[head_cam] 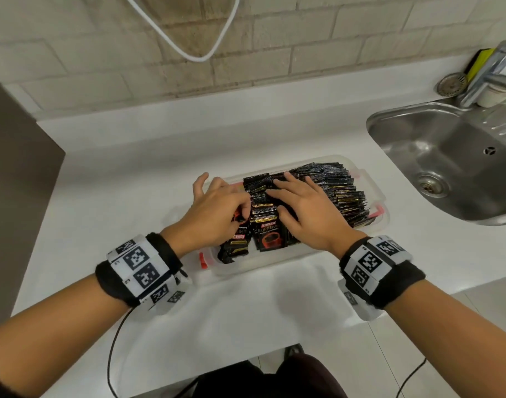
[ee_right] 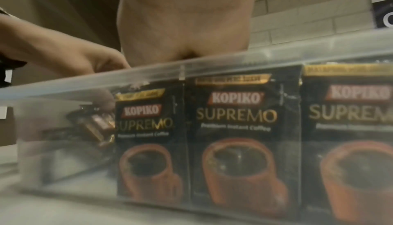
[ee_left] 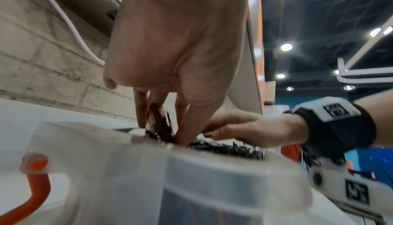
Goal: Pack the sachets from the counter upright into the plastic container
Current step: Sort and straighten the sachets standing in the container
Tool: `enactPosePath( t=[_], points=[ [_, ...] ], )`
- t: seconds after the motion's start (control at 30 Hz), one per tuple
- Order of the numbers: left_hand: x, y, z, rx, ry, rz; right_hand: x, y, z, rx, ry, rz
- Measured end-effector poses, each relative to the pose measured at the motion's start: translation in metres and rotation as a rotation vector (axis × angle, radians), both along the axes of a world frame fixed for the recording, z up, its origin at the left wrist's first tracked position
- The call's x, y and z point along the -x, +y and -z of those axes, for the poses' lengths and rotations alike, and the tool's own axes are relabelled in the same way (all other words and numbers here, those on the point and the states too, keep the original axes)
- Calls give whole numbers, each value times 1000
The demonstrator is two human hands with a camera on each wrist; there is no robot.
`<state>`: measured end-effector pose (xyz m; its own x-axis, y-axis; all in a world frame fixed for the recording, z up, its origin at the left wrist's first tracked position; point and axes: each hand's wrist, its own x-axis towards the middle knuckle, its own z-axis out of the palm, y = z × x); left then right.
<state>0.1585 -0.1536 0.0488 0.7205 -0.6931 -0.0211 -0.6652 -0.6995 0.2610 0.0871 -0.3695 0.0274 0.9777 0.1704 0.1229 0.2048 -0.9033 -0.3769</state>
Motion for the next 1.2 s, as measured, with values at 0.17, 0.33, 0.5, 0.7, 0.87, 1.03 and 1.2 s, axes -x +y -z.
enactPosePath(
  t=[0.17, 0.33, 0.5, 0.7, 0.87, 1.03, 1.2],
  points=[
    [-5, 3, -22, 155, 71, -132, 4, -1, 4, -7, 1, 0],
    [-6, 6, -52, 284, 225, -186, 4, 2, -9, -91, -51, -10],
    [-7, 6, -83, 438, 313, -109, -2, 8, -31, -321, 53, -92],
    [-6, -3, -92, 581, 286, -104, -10, 11, -36, -828, 184, -150],
    [1, -4, -80, 522, 303, -129, -10, -5, -29, -972, 178, -12],
    [8, -3, -65, 535, 336, -218, -4, -16, -19, -974, 90, 86],
    [17, -6, -58, 517, 365, -279, 3, -21, -13, -975, 9, 170]
  ],
)
